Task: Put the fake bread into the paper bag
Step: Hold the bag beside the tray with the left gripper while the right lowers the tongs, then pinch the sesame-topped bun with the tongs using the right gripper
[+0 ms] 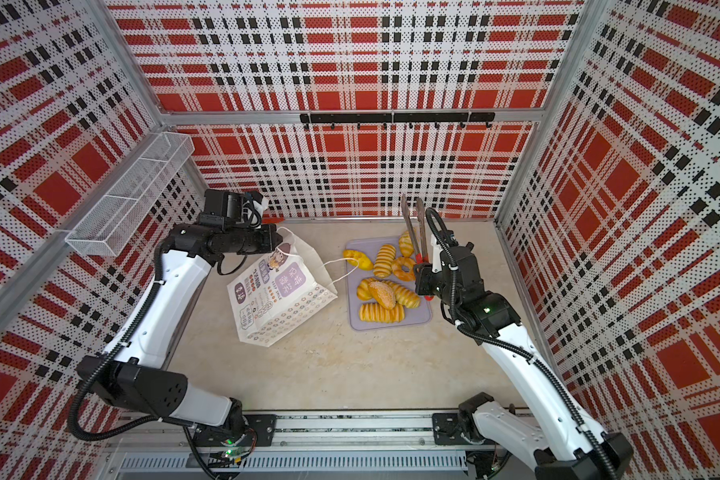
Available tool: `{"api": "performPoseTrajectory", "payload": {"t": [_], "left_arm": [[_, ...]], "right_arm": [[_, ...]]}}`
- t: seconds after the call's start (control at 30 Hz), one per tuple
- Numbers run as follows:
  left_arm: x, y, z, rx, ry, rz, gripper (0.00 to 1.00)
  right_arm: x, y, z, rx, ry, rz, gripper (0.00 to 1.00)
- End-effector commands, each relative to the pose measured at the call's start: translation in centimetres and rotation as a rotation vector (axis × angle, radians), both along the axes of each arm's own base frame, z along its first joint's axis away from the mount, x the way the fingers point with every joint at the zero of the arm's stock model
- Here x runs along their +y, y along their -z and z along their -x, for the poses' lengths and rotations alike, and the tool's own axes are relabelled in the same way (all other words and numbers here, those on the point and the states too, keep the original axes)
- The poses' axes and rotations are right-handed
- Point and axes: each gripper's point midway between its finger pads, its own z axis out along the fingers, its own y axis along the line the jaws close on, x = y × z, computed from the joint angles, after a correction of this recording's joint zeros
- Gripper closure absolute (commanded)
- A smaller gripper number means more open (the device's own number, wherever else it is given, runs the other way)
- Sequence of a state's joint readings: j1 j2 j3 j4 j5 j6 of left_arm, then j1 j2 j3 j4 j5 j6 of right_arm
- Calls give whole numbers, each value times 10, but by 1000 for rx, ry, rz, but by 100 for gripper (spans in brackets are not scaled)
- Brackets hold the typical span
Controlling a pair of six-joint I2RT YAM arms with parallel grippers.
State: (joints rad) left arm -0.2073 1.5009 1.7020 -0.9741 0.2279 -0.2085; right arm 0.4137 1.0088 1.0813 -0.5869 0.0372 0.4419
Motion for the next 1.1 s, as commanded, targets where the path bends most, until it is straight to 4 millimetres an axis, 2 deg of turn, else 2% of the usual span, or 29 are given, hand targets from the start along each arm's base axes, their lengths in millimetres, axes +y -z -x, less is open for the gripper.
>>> {"api": "performPoseTrajectory", "payload": {"t": [0.0, 0.2, 0.37, 0.53, 0.73, 1.07], "left_arm": [[-13, 1, -3, -2, 48, -7, 100], [-12, 1, 3, -5, 39, -7, 100], [-6, 0, 13, -28, -16, 27, 100], [-15, -5, 26, -62, -15, 142, 100], [-15, -28, 38, -107, -11, 187, 100], [-18, -37, 53, -123, 20, 215, 100]], "right_arm": [[-5, 1, 2, -2, -2, 20, 68], [-6, 7, 6, 27, -15, 36, 68], [4, 22, 15, 101, -76, 20, 68], [14, 42, 34, 207, -154, -5, 68], [16, 67, 61, 348, -214, 4, 68], [18, 90, 94, 500, -294, 15, 69]]}}
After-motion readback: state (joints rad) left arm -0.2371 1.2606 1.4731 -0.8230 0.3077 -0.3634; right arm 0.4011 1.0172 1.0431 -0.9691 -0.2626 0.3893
